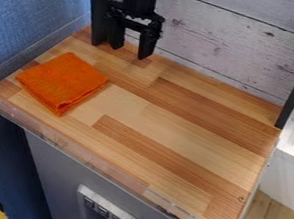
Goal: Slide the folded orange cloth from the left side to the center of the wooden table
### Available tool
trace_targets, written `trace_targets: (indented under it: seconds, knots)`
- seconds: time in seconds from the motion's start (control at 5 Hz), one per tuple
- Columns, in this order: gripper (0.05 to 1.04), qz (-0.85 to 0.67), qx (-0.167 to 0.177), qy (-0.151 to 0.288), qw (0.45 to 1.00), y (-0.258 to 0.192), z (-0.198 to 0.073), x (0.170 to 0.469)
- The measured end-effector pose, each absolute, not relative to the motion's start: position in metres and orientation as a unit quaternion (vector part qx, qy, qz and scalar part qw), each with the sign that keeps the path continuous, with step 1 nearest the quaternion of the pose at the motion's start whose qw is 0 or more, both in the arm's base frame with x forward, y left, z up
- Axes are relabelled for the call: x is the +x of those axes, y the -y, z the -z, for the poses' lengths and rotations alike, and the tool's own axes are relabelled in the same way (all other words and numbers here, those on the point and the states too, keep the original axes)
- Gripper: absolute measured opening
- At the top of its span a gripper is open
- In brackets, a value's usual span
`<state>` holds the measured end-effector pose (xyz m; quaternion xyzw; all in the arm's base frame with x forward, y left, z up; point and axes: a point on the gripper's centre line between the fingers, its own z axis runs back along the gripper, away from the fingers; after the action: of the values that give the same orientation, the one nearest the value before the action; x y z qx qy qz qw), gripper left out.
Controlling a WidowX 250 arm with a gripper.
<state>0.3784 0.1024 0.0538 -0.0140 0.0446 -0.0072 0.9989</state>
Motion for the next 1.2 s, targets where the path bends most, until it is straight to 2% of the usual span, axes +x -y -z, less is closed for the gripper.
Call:
trace_targets:
  seconds: [0.4, 0.6, 0.8, 1.2]
  knots:
    - [0.995, 0.05, -0.022, -0.054, 0.997, -0.106, -0.038, 0.357]
    - [0.995, 0.072, -0.014, -0.023, 0.997, -0.122, -0.046, 0.342]
    - [0.996, 0.097, -0.009, -0.002, 0.995, -0.128, -0.043, 0.331]
    - [0.993, 0.132, 0.006, 0.026, 0.991, -0.145, -0.044, 0.318]
